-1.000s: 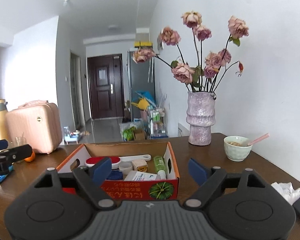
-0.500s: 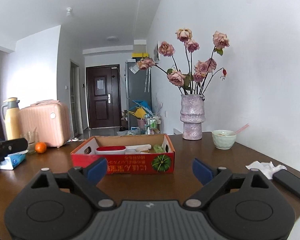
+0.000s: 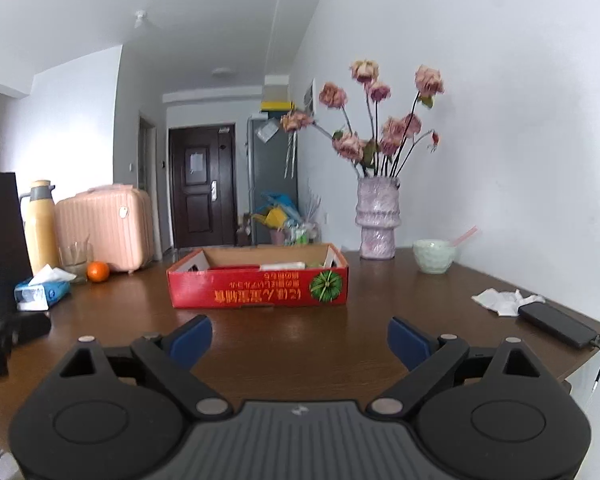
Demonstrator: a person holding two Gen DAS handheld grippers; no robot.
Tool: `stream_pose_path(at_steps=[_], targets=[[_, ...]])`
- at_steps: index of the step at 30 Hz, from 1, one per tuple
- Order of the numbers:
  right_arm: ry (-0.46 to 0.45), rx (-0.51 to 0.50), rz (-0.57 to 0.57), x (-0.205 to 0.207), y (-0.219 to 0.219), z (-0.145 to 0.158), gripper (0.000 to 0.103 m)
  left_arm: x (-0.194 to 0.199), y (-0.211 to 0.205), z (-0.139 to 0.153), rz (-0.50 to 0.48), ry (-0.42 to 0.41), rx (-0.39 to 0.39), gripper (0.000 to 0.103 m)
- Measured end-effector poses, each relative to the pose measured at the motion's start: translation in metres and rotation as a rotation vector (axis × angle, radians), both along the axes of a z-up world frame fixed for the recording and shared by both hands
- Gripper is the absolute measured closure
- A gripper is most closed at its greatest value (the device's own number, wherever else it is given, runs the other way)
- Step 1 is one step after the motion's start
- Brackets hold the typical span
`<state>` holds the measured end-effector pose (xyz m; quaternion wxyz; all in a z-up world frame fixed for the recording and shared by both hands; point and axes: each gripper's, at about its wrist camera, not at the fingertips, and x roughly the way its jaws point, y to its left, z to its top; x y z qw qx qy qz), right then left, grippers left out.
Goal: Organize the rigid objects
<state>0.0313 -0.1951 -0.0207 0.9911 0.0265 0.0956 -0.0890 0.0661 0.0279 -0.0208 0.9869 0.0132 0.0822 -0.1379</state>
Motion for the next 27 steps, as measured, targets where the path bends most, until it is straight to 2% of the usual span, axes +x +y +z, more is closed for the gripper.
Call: stream_pose_path(at_steps=[2, 8, 27], targets=[[0.002, 0.018, 0.016, -0.003, 0.0007, -0.0033, 0.005, -0.0009, 0.0028, 0.0001, -0.003, -0.004, 0.014, 0.0], [0.025, 0.03, 0.027, 0.0013, 0.0009, -0.0057, 0.005, 0.0035, 0.011, 0.0041, 0.014, 0.008, -0.031, 0.0], [0.021, 0.015, 0.059, 0.0023, 0.0074, -0.0054, 0.002, 0.0038, 0.0089, 0.0055, 0.0, 0.006, -0.021, 0.0]])
